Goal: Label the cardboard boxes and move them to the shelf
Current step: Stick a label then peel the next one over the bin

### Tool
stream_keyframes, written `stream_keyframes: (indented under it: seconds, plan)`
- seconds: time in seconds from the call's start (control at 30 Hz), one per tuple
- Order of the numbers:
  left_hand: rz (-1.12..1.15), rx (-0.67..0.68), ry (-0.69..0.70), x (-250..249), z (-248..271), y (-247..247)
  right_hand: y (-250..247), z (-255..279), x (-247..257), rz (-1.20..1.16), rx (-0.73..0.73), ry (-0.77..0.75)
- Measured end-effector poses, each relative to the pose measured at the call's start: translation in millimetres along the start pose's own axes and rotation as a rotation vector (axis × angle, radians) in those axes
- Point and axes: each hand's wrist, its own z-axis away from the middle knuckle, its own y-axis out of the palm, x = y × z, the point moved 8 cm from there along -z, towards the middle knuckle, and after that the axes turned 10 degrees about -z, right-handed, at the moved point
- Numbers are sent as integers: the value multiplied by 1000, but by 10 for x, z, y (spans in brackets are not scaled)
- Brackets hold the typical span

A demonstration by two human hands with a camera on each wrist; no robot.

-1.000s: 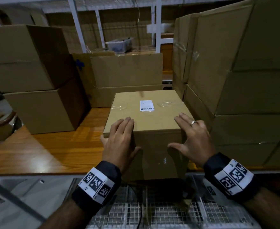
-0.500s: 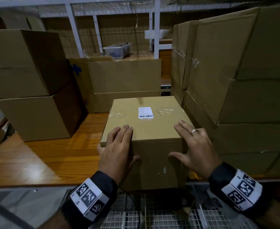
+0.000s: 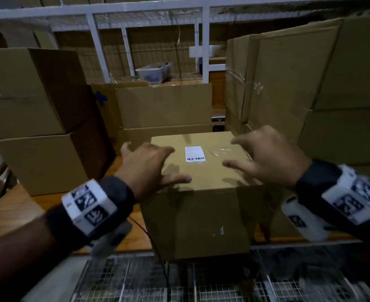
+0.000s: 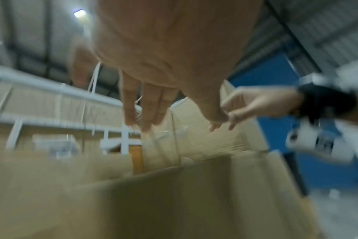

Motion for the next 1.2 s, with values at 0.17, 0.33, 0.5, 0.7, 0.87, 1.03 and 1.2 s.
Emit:
stream_keyframes:
  seconds: [0.17, 0.33, 0.5, 0.7, 0.87, 1.03, 1.2]
  plan:
    - [-121, 108, 58, 118, -613, 4, 94, -765, 225, -57, 284, -97]
    - [-76, 266, 111, 75, -943, 333, 532, -1431, 56, -17, 424, -10]
    - [74, 326, 156, 84, -1032, 575, 883, -1673, -97, -80, 494, 37]
    - [79, 318, 207, 96, -1057, 762, 979, -1735, -150, -152, 532, 51]
    - [99, 316, 212, 117, -1086, 815, 1025, -1749, -129, -156, 558, 54]
    - [121, 309, 220, 120, -1099, 823, 1042, -1742, -102, -157, 587, 52]
    - [123, 305, 214, 113, -1082, 819, 1041, -1738, -106, -173, 604, 54]
